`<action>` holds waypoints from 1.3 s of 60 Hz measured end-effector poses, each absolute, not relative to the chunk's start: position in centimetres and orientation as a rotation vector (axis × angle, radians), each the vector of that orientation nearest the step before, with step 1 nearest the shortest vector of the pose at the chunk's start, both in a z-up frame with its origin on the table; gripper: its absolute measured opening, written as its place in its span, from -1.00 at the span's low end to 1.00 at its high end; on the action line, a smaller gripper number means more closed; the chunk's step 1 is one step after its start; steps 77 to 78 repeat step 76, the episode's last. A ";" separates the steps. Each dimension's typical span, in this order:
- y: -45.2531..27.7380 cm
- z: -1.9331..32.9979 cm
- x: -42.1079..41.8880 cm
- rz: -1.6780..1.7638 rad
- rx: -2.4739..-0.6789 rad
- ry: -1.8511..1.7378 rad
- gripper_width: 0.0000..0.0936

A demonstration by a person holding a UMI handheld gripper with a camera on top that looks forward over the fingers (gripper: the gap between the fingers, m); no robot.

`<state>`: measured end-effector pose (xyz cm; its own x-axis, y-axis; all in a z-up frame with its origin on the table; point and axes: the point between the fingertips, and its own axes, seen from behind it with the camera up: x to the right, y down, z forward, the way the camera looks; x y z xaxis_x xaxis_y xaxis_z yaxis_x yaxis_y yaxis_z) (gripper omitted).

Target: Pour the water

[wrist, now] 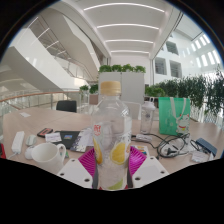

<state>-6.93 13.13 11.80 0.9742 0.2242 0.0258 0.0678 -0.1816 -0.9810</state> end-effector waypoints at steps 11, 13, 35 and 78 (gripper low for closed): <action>13.1 8.0 -5.8 0.208 -1.723 -0.208 -0.13; 13.0 8.4 -5.7 0.219 -1.720 -0.195 -0.13; 9.4 6.4 -6.1 0.238 -1.925 -0.275 0.82; -20.7 22.9 -11.0 0.100 -2.012 -0.067 0.77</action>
